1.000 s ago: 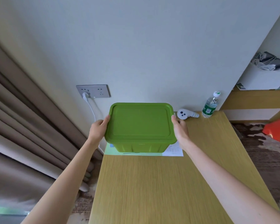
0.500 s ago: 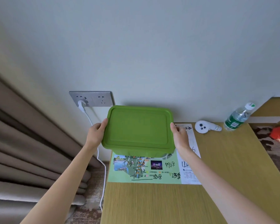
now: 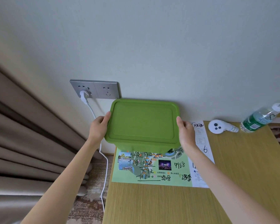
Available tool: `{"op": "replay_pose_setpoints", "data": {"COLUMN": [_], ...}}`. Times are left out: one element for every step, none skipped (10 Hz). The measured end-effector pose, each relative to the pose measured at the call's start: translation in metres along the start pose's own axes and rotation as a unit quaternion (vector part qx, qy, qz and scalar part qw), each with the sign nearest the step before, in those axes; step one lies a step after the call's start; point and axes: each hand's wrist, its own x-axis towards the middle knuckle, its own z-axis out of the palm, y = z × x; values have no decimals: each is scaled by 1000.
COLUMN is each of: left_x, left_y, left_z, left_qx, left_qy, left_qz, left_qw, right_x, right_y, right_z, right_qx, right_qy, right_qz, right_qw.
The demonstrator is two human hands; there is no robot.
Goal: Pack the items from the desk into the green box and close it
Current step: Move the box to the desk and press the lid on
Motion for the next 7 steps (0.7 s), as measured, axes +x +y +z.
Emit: {"op": "replay_pose_setpoints", "data": {"left_x": [0,0,-3,-5,-8,-9,-17], "left_y": [-1,-1,3,6,15,23,46], "left_z": [1,2,3,3,2,-1,-6], "left_qx": [-3,3,17,37,76,112,102], "left_qy": [-2,1,6,8,1,-9,26], "left_qz": [-1,-3,0,0,-12,-16,-10], "left_qw": [1000,1000,1000,999,997,994,994], "right_x": [5,7,10,13,13,11,2], "right_y": [-2,-5,-9,-11,-16,-22,-37], "right_z": [-1,-3,-5,-3,-4,-8,-17], "right_qx": [-6,-20,-22,-31,-93,-150,-208], "right_qy": [-6,-19,-21,-30,-39,-47,-28], "right_qz": [-4,-17,-12,-5,5,0,-60], "right_qw": [1000,999,999,999,995,988,976]}}
